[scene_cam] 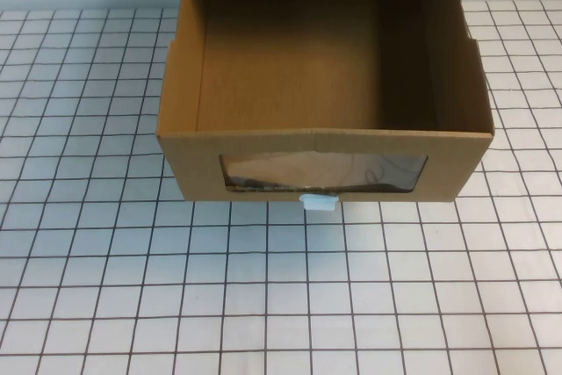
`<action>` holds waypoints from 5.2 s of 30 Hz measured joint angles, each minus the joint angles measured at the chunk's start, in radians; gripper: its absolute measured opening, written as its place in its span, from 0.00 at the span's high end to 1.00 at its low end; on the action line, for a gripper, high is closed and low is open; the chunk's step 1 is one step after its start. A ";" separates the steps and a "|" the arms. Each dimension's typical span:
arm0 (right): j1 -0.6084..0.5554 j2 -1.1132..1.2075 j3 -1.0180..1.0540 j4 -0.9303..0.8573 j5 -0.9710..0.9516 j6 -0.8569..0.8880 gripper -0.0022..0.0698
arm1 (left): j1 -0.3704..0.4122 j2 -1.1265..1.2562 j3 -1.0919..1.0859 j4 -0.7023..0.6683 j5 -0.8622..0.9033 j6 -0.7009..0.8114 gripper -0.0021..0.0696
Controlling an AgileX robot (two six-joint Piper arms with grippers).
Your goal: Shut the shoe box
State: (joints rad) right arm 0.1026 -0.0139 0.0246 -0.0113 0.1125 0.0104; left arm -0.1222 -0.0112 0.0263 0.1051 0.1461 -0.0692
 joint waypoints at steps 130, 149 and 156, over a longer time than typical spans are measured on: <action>0.590 1.785 -1.199 1.723 0.328 -3.172 0.99 | -0.154 2.487 -2.910 -1.108 1.091 0.372 0.97; 0.438 2.041 -1.500 1.723 0.263 -3.153 0.99 | -0.154 2.489 -2.910 -1.133 1.081 0.374 0.97; 0.399 2.097 -1.582 1.711 0.285 -3.153 0.99 | -0.154 2.489 -2.910 -1.133 1.076 0.378 0.97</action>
State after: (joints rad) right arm 0.5016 2.0826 -1.5574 1.6994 0.3972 -3.1424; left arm -0.2766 2.4780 -2.8838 -1.0279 1.2221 0.3091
